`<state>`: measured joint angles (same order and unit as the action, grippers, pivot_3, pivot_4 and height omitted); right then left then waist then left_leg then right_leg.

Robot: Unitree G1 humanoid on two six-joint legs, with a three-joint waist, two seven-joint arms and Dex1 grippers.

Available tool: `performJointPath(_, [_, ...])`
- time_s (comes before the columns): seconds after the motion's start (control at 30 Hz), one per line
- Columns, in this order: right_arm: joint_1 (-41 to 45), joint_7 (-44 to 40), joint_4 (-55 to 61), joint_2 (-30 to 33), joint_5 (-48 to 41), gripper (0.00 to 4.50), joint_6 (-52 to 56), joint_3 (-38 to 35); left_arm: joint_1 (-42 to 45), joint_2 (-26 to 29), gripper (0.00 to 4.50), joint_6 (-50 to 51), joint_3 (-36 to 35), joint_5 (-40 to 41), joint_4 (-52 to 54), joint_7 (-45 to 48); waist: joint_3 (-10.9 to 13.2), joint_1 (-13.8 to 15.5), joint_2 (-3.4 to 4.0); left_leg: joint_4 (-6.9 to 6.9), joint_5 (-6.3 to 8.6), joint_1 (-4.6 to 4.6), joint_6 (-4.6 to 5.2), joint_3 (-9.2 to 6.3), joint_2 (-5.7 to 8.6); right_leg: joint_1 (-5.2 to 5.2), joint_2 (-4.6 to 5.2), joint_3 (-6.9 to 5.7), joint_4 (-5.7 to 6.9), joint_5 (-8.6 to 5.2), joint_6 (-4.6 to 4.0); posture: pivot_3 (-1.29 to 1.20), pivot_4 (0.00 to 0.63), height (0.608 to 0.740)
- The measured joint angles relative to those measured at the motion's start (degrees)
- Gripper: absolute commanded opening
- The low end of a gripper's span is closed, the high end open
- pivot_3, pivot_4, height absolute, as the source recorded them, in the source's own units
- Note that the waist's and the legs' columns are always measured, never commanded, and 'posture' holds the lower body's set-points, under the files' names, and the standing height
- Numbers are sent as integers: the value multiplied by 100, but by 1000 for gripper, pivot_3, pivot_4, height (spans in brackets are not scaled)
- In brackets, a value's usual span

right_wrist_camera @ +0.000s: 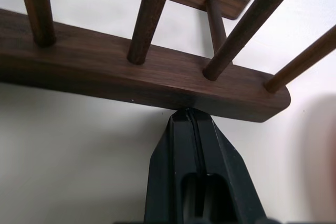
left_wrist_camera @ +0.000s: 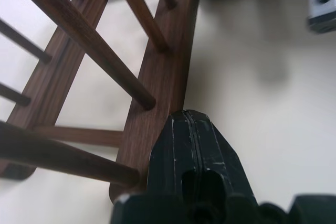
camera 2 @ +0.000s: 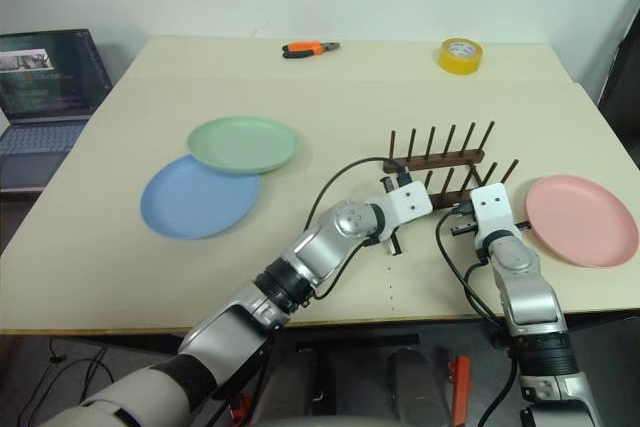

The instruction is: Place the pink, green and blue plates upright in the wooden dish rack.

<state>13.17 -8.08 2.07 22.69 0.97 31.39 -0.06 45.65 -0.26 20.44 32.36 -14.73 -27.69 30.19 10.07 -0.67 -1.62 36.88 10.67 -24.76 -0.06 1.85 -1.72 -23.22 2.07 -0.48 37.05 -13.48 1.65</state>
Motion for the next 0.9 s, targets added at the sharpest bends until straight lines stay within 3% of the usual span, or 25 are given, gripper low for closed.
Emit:
performJointPath(0.47, [649, -88, -697, -363, 264, 8, -283, 144, 684, 13, 0, -580, -477, -128, -1306, -566, 1, -121, -2, -8, 0, -1, 0, 1, -1, -7, -4, -1, -2, 2, 1, 0, 150, 740])
performJointPath(0.9, [1066, -7, -1398, -461, 490, 8, -737, 151, 747, -214, 0, -671, -552, -155, -1447, -588, 2, -119, -3, -15, 0, -1, -1, 4, -1, -9, -1, 2, -5, 9, 14, 0, 150, 740])
